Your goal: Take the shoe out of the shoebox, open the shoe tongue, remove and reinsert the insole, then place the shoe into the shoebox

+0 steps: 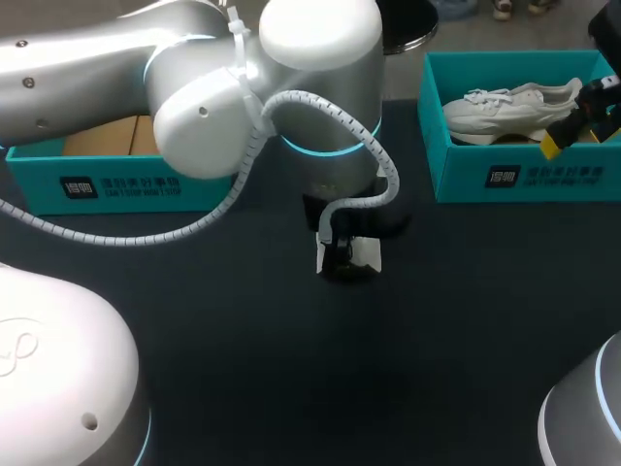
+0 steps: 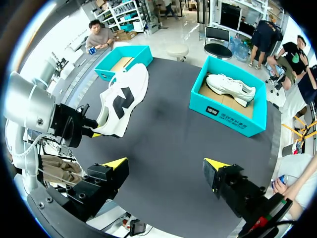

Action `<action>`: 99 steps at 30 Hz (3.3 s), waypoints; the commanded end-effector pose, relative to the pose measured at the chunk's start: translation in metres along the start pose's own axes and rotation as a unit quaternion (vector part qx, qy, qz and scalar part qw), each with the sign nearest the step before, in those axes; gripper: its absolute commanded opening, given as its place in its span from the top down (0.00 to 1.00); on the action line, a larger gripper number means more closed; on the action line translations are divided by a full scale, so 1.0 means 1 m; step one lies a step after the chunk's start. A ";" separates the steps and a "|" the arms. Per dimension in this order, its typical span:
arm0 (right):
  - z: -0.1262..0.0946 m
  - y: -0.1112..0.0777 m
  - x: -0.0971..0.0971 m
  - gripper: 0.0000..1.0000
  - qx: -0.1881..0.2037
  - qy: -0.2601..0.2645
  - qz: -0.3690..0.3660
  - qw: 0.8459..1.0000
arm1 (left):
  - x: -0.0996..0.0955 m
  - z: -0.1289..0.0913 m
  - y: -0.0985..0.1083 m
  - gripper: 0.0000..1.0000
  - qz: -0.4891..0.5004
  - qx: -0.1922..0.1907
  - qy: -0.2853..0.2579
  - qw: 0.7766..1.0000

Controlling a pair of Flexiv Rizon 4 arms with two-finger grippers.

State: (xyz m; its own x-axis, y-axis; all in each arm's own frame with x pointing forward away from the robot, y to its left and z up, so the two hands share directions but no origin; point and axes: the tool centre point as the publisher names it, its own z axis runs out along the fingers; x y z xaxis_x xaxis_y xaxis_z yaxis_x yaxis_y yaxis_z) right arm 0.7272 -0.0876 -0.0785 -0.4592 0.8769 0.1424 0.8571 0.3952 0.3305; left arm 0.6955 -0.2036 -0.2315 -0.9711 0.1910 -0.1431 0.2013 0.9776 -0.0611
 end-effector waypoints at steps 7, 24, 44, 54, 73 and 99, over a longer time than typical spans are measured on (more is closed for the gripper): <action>0.001 0.002 -0.001 0.00 0.002 0.000 0.000 1.000 | -0.038 -0.008 0.049 1.00 -0.013 -0.006 0.027 1.000; 0.001 0.002 -0.001 0.00 0.002 0.000 0.000 1.000 | -0.097 -0.044 0.162 1.00 -0.068 -0.027 0.038 0.997; 0.001 0.002 -0.001 0.00 0.002 0.000 0.000 1.000 | -0.138 -0.068 0.329 1.00 -0.098 -0.025 0.087 0.991; 0.001 0.002 -0.001 0.00 0.002 0.000 0.000 1.000 | -0.145 -0.074 0.385 1.00 -0.118 -0.061 0.095 0.987; 0.001 0.002 -0.001 0.00 0.002 0.000 0.000 1.000 | -0.158 -0.060 0.420 1.00 -0.125 -0.075 0.116 0.983; 0.001 0.002 -0.001 0.00 0.002 0.000 0.000 1.000 | -0.158 -0.060 0.420 1.00 -0.125 -0.075 0.116 0.983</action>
State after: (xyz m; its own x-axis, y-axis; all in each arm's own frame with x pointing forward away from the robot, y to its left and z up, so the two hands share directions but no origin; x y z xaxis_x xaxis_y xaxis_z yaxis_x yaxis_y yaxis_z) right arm 0.7272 -0.0876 -0.0785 -0.4591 0.8769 0.1424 0.8572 0.3951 0.3304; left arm 0.9251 0.1815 -0.1766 -0.9944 -0.0593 0.0879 -0.0522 0.9953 0.0812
